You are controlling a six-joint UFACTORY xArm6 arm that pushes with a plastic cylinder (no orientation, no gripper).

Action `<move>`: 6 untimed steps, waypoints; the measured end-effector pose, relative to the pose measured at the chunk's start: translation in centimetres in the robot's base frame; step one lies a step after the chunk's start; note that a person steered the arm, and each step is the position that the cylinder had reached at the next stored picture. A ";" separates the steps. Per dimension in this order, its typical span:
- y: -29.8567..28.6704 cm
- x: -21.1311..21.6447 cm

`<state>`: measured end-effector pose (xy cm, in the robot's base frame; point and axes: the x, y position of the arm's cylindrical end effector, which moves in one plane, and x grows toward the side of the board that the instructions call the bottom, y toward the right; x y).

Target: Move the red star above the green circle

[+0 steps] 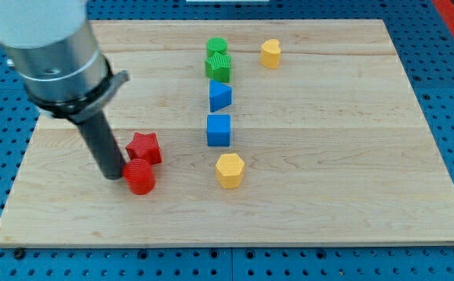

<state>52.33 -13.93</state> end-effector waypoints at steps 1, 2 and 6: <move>2.8 1.4; 7.8 4.3; 5.0 -2.3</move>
<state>50.06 -8.91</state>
